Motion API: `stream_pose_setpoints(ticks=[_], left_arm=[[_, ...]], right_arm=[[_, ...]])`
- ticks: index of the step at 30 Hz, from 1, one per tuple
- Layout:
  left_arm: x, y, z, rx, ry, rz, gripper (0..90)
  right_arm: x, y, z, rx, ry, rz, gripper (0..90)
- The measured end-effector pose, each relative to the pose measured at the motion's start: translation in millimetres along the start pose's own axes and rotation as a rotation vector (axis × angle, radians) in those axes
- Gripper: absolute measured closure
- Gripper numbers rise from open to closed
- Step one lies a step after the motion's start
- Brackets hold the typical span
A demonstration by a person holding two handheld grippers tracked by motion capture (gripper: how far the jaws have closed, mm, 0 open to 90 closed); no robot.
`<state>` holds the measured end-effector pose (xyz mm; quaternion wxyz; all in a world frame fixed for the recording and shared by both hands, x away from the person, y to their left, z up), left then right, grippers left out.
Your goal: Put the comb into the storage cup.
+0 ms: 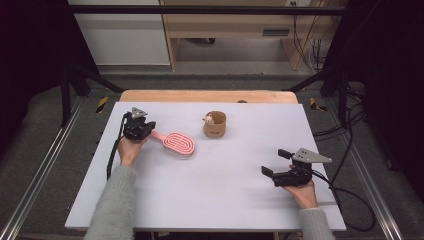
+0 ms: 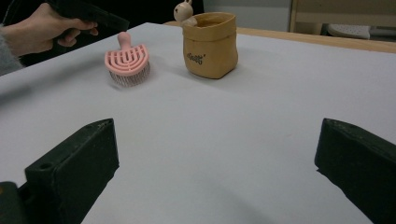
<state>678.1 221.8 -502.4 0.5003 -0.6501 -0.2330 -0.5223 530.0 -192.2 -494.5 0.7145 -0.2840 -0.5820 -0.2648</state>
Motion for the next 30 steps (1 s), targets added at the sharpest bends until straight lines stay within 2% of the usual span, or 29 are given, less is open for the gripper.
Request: stream_pose_setpoints(ticks=[9, 17, 23, 30], left_arm=[[-9.0, 6.0, 2.2, 0.012, 0.017, 0.035, 89.6], [-14.9, 6.7, 4.6, 0.013, 0.012, 0.063, 89.6], [-17.1, 3.6, 1.3, 0.007, 0.047, 0.073, 89.6], [-22.0, -2.5, 0.1, -0.002, 0.06, 0.086, 89.6]], right_arm=[[-1.3, 0.5, 0.0, -0.001, -0.003, 0.007, 0.2], [-1.2, 0.4, -0.1, -0.001, -0.003, 0.007, 0.2], [-0.9, 0.3, -0.2, -0.001, -0.004, 0.005, 0.2], [-1.3, 0.6, -0.3, -0.002, -0.002, 0.007, 0.2]])
Point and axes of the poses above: each handheld gripper's, and its own axes: y roughly forward along the jaws, x roughly out of its top, z roughly to its left, the point moved 10 cm from there along y, roughly forward along the jaws, and after that the axes turned 13 degrees about -z, right-handed, at the moved point
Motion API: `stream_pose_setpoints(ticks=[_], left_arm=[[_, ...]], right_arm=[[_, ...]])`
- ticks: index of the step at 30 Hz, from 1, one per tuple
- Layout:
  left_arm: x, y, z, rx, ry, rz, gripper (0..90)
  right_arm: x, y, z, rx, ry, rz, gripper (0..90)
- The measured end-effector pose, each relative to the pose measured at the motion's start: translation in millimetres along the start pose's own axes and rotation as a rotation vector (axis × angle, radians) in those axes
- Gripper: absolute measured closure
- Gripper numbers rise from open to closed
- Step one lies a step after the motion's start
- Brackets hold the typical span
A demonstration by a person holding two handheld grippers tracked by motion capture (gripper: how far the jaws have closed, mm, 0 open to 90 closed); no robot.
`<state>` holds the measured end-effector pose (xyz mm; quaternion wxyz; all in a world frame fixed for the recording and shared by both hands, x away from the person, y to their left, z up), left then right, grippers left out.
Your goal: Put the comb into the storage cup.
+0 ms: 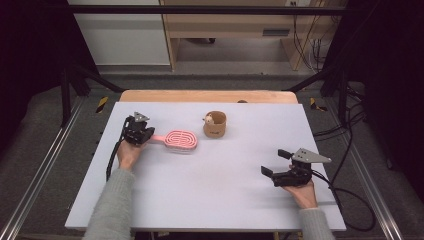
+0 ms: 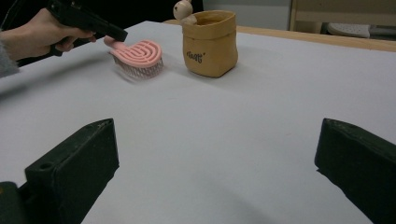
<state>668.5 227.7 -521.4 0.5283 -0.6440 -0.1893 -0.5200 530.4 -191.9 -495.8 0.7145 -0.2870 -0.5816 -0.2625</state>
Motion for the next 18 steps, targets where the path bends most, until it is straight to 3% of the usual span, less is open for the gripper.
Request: stream_pose_setpoints(ticks=[18], left_arm=[[-7.1, -13.1, -5.8, -0.017, 0.004, 0.004, 89.7]], right_arm=[[-0.5, 0.4, -0.1, -0.001, 0.0, 0.002, 0.2]])
Point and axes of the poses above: each handheld gripper's, and its own axes: y roughly forward along the jaws, x roughly out of its top, z roughly to its left, the point moved 10 cm from there along y, roughly forward along the jaws, and after that the axes turned 13 degrees about -z, right-handed, at the moved point
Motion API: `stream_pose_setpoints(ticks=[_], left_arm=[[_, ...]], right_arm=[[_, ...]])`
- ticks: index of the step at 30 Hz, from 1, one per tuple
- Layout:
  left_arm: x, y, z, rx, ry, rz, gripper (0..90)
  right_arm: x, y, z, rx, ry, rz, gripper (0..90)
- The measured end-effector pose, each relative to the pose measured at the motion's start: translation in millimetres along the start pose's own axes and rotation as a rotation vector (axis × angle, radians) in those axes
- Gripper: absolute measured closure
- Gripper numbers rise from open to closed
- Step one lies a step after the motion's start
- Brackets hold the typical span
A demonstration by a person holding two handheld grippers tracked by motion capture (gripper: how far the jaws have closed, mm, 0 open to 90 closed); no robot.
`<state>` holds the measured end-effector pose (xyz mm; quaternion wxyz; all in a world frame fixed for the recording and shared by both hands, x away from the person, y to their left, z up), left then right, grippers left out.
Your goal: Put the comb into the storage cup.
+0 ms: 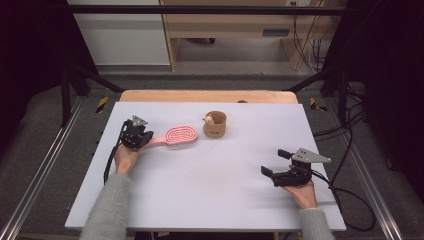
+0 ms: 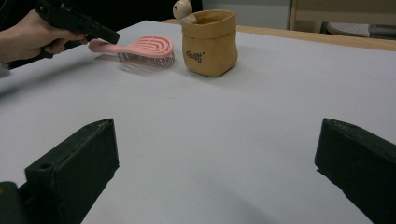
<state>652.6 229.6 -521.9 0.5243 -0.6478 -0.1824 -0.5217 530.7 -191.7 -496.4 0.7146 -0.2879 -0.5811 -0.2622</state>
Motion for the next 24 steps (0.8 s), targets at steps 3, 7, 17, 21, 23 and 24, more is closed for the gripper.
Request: stream_pose_setpoints(ticks=[3, 7, 17, 21, 23, 24], left_arm=[[-1.1, -2.0, -1.7, -0.004, -0.001, -0.004, 89.7], [-2.5, -4.6, -3.5, -0.012, 0.004, 0.001, 89.7], [-5.9, -7.3, -7.1, -0.022, 0.001, 0.0, 89.7], [-7.6, -7.5, -7.1, -0.025, -0.002, 0.006, 89.7], [-7.8, -8.5, -8.4, -0.029, -0.001, 0.007, 89.7], [-7.7, -9.3, -9.1, -0.029, 0.002, 0.007, 89.7]], right_arm=[[0.0, -0.1, -0.1, 0.0, 0.0, 0.0, 0.2], [-0.1, 0.0, -0.2, -0.001, -0.001, 0.001, 0.2], [-0.4, 0.3, -0.2, -0.002, -0.002, 0.002, 0.2], [-0.4, 0.3, -0.2, -0.001, -0.002, 0.001, 0.2], [-0.3, 0.2, -0.3, -0.002, -0.002, 0.001, 0.2], [-0.3, 0.1, -0.3, -0.002, -0.002, 0.001, 0.2]])
Point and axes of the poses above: each handheld gripper's, and its own axes: y roughly forward along the jaws, x roughly out of its top, z roughly to its left, the point moved 10 cm from there along y, roughly forward along the jaws, and after that the axes turned 13 degrees about -z, right-handed, at the moved point
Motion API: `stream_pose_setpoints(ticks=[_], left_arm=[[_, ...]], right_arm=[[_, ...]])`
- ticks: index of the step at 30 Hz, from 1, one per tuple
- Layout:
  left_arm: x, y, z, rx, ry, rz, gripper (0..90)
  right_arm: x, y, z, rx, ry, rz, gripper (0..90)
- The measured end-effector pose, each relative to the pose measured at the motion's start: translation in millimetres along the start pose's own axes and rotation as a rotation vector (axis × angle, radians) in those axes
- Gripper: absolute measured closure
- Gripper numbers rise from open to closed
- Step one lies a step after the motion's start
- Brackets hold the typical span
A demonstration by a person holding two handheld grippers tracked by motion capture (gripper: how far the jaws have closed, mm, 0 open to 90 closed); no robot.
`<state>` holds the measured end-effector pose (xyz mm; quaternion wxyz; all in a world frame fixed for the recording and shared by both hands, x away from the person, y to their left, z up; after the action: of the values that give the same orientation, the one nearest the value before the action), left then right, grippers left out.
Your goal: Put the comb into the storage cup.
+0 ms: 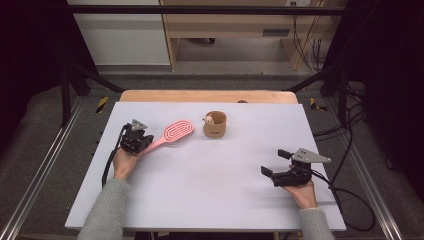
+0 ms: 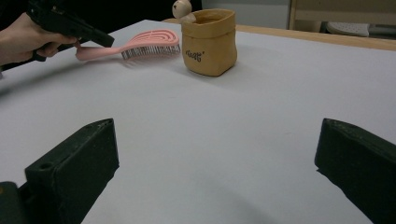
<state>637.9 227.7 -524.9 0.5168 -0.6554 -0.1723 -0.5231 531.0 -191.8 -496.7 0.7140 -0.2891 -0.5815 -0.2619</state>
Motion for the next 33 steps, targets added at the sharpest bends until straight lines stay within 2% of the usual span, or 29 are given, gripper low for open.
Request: stream_pose_setpoints(ticks=[17, 22, 28, 33], left_arm=[[-4.9, -8.0, -7.7, -0.02, 0.003, -0.002, 89.7], [-5.4, -9.8, -5.4, -0.016, -0.005, -0.011, 89.7], [6.3, -22.1, 0.5, 0.0, -0.039, -0.086, 87.9], [17.1, -35.7, 1.9, 0.004, -0.066, -0.15, 73.1]], right_arm=[[-0.5, 0.4, 0.2, 0.0, 0.0, 0.002, 0.2], [-0.9, 0.5, 0.2, 0.0, 0.001, 0.004, 0.2], [-0.9, 0.5, 0.1, 0.0, -0.001, 0.004, 0.2], [-1.1, 0.6, 0.1, 0.0, -0.001, 0.005, 0.2]])
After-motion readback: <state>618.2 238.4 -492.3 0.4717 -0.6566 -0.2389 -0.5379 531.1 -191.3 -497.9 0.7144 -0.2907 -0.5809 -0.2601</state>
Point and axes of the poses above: each handheld gripper's, and its own axes: y roughly forward along the jaws, x roughly out of its top, z roughly to its left, the point moved 10 cm from there along y, roughly forward along the jaws, and after that the axes turned 13 degrees about -z, right-handed, at the moved point
